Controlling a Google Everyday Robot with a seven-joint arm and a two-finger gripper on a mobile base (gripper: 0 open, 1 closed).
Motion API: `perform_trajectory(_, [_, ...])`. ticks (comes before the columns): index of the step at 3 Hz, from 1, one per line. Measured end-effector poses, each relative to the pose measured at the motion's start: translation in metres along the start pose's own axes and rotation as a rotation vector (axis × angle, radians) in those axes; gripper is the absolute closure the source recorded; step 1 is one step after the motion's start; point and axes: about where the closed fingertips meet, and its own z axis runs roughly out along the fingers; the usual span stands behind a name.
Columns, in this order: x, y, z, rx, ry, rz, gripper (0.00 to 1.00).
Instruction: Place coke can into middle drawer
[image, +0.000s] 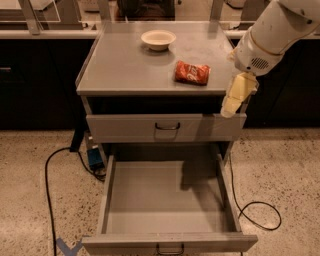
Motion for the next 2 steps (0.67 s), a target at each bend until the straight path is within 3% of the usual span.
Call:
perform_trajectory(1, [0.000, 0.000, 0.000, 0.000, 0.000, 0.000, 0.00])
perform_trajectory(2, [-0.017, -0.031, 0.007, 0.076, -0.008, -0.042, 0.00])
